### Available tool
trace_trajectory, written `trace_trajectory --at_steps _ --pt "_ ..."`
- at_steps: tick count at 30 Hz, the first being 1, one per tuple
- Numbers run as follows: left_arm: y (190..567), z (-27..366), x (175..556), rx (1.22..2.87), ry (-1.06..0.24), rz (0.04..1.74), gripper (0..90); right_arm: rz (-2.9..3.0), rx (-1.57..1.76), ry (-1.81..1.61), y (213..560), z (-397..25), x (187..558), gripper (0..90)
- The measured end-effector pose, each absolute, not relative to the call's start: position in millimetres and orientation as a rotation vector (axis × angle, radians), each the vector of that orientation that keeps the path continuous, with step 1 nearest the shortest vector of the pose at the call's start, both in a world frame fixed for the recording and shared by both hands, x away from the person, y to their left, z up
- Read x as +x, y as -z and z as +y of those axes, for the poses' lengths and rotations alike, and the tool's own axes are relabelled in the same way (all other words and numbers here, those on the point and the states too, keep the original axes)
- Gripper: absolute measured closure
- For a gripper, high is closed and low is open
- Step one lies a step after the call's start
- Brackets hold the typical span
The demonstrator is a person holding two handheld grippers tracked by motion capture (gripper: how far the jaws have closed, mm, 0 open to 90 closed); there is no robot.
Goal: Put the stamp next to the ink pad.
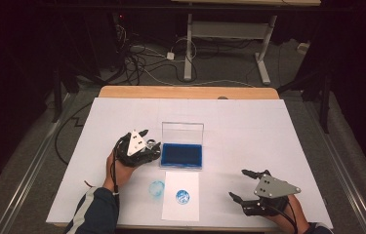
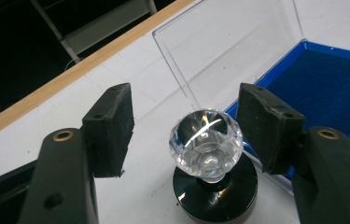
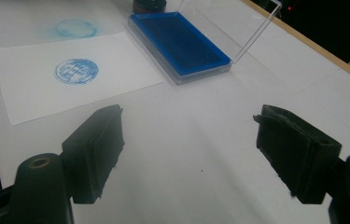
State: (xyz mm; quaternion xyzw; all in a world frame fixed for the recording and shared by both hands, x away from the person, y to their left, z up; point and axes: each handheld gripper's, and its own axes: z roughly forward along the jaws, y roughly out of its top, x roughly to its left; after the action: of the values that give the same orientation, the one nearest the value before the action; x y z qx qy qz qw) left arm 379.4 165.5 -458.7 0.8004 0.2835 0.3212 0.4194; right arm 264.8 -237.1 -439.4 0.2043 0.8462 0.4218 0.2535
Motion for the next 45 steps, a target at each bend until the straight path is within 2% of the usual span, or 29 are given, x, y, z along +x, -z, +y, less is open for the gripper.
trace_trajectory --at_steps 3,6,8,11,13,23,45 --pt "457.5 165.3 378.2 1.996 -0.817 0.721 28.5 2.302 0.55 -1.146 439.5 -236.9 264.9 22.6" --pt "457.1 164.9 377.6 1.993 -0.82 0.724 27.1 2.303 0.548 -1.147 439.5 -236.8 264.9 22.6" --pt "456.8 164.7 377.3 1.987 -0.82 0.728 21.2 2.305 0.551 -1.145 439.6 -236.7 264.8 22.6" --pt "455.6 164.0 376.1 1.99 -0.813 0.708 20.8 2.304 0.549 -1.147 439.5 -236.6 264.8 22.6" --pt "454.9 162.2 375.4 1.999 -0.815 0.706 14.6 2.303 0.551 -1.147 439.5 -236.8 264.9 22.7" --pt "447.4 158.7 372.2 2.004 -0.778 0.707 14.6 2.3 0.548 -1.15 439.2 -236.7 264.6 22.7" --pt "428.8 154.9 348.3 2.029 -0.783 0.617 14.6 2.272 0.544 -1.157 437.8 -237.4 264.1 22.5"
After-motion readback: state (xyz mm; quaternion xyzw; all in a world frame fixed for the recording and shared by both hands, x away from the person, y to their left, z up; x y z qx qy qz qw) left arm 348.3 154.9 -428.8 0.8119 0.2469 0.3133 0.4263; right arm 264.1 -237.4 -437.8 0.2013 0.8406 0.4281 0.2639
